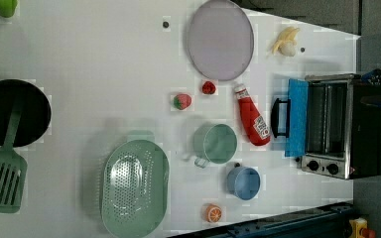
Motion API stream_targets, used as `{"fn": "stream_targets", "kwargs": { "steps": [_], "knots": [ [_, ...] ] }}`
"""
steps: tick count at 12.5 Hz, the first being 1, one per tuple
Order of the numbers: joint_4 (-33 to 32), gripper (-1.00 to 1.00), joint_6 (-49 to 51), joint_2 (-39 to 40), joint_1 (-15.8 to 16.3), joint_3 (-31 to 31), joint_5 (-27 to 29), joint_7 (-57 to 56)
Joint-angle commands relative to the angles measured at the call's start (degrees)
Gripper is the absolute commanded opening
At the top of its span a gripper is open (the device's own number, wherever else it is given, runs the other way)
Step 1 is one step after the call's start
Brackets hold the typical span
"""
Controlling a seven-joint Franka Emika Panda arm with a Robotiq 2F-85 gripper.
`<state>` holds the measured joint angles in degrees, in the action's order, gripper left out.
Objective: Pick Ketchup from the table and place in oven.
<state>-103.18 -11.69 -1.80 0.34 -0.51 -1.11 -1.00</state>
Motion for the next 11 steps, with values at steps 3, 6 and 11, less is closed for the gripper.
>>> {"fn": "stream_targets", "kwargs": {
  "steps": [3, 6, 11],
  "knots": [
    [-13.0, 0.99, 10.8, -26.0, -1.7, -0.6, 0.0, 7.6],
    [-14.3, 1.0, 10.0, -25.1, -1.7, -0.6, 0.0, 6.1],
    [-22.3, 1.0, 1.2, -18.6, -1.7, -0.7, 0.0, -8.9]
  ]
}}
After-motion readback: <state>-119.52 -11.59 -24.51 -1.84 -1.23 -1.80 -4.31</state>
